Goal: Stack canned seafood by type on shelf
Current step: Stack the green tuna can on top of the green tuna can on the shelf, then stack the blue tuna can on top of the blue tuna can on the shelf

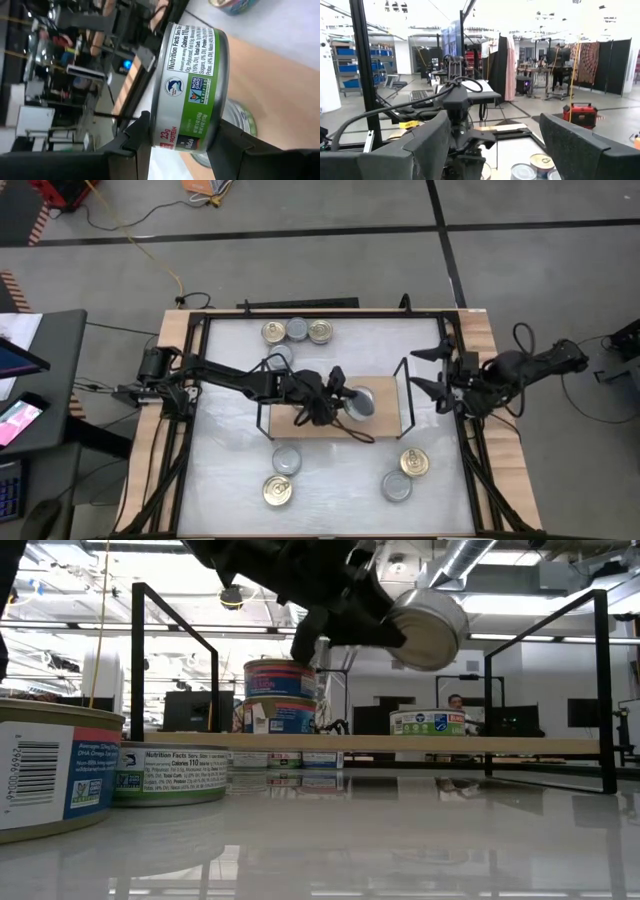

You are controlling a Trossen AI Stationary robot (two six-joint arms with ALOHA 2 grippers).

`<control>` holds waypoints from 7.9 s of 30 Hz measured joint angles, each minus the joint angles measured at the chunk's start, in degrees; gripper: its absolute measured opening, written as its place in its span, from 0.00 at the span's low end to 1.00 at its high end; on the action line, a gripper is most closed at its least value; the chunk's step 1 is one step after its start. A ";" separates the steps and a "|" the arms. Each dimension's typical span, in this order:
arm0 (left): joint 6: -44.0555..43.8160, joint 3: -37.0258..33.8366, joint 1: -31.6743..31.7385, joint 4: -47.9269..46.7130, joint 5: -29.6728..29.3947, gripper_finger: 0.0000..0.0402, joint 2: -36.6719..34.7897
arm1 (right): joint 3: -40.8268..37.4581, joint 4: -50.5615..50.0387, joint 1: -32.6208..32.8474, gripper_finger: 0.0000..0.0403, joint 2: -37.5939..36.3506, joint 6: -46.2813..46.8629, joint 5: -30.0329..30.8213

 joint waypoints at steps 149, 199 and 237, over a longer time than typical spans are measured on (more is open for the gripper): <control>-72.78 -10.95 38.24 -40.03 4.94 0.53 -33.05 | 0.00 -2.28 -0.13 0.82 -0.42 -1.06 0.15; -69.40 -16.49 57.74 -41.57 12.89 0.00 -9.64 | 0.00 -3.52 -0.13 0.82 0.10 -0.05 0.11; -52.02 -20.02 52.18 -51.14 -1.06 0.38 -39.33 | 0.02 -1.92 -1.10 0.82 0.52 -0.08 0.11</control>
